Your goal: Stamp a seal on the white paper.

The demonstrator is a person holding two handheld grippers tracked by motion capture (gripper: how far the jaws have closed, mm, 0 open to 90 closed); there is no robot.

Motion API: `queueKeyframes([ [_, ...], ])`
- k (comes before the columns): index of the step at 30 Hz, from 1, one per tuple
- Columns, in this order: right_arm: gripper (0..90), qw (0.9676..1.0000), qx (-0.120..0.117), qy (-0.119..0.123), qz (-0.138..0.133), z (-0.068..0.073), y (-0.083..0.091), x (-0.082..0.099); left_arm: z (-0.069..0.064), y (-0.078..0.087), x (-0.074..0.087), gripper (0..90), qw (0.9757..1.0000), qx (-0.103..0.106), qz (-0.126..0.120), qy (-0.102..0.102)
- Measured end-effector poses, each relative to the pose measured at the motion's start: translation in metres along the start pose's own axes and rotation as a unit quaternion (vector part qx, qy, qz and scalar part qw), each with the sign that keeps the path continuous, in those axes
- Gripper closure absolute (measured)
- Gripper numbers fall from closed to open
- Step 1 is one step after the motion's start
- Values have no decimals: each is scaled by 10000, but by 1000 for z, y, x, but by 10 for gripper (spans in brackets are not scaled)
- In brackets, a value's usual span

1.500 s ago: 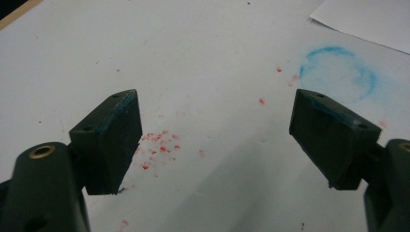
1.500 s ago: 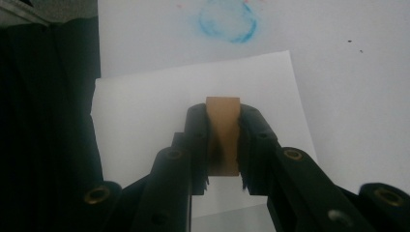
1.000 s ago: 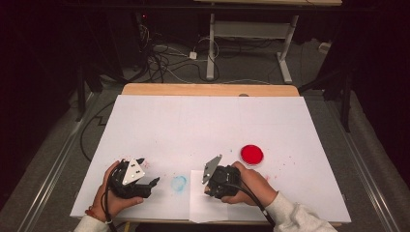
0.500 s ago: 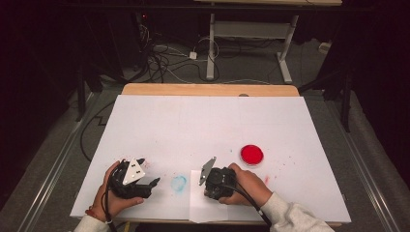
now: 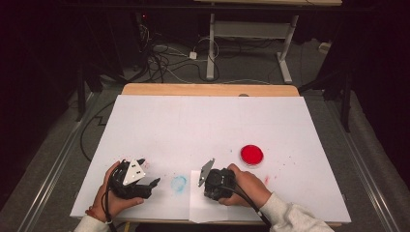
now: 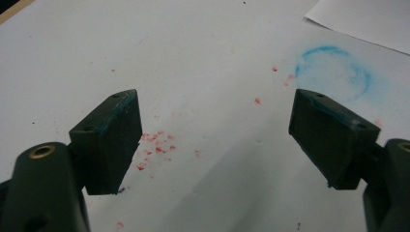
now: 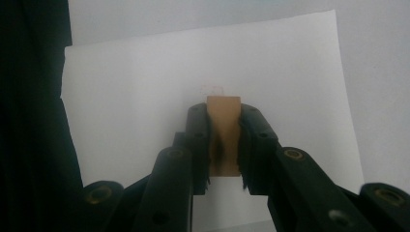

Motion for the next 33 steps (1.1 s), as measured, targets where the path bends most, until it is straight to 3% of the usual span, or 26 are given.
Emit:
queueKeyframes([
  [3, 764, 9999, -126, -57, -14, -2, 0, 2, 0, 0, 0, 190, 10000, 6, 5, 0],
  [33, 763, 9999, -65, -49, -114, -1, -1, 2, 0, 0, 0, 192, 10000, -2, 4, 5],
])
Point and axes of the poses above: each handheld gripper's, and its own axes: y roughly backward along the jaws, x roughly out of its underside, z roughly to its left, the point moved 6 cm from there along -y, roughly forward along the jaws, and after that the axes turned 1 degree about x, right-handed, at the moved point
